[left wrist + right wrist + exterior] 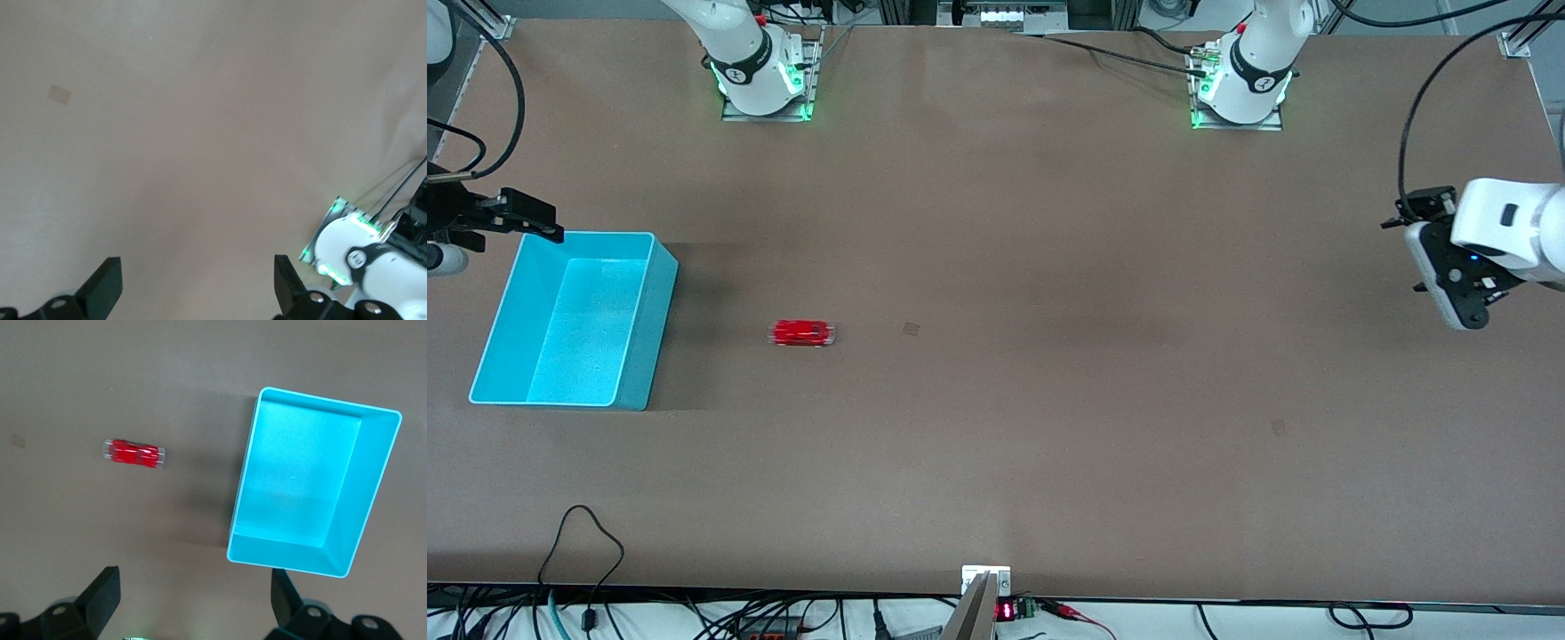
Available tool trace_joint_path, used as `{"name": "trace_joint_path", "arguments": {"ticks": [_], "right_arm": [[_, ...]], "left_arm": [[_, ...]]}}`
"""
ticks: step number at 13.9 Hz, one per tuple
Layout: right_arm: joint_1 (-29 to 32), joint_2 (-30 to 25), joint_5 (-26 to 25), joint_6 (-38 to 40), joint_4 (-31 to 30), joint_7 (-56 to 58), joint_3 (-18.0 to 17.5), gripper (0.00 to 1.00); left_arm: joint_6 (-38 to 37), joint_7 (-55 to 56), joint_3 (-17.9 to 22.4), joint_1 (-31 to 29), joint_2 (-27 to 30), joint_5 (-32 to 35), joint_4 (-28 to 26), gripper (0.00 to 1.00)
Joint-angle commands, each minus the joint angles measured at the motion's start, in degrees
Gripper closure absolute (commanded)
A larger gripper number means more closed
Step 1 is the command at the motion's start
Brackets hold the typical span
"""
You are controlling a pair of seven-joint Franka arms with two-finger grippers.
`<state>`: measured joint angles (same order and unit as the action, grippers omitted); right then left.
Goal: Wind red beetle toy and store in blue box
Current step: 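Release the car to roll toward the cyan box, withdraw the left gripper, then reach the right gripper over the cyan box toward the red car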
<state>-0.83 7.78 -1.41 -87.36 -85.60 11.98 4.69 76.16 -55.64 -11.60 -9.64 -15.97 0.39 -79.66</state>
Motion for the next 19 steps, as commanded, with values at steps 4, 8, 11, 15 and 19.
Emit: {"name": "trace_joint_path", "arguments": {"ticks": [4, 8, 11, 15, 19], "right_arm": [[0.6, -0.3, 0.8, -0.1, 0.1, 0.7, -0.3, 0.0], [0.4, -0.3, 0.8, -0.2, 0.1, 0.6, -0.3, 0.0], [0.2, 1.0, 0.8, -0.2, 0.1, 0.6, -0.4, 0.0], [0.2, 2.5, 0.9, -0.1, 0.1, 0.6, -0.4, 0.0], [-0.4, 5.3, 2.7, -0.7, -0.4, 0.7, -0.6, 0.0]], "left_arm": [[-1.8, 10.2, -1.1, 3.7, 2.5, 2.8, 1.2, 0.0], [-1.6, 21.6, 0.7, 6.1, 5.1, 2.2, -0.5, 0.0], [3.3, 37.0, 2.2, 8.8, 11.7, 1.2, -7.4, 0.0], [18.9, 57.0, 8.0, 12.3, 20.3, 0.6, -20.1, 0.0], [19.6, 56.4, 11.6, 11.6, 20.4, -0.8, -20.9, 0.0]]}}
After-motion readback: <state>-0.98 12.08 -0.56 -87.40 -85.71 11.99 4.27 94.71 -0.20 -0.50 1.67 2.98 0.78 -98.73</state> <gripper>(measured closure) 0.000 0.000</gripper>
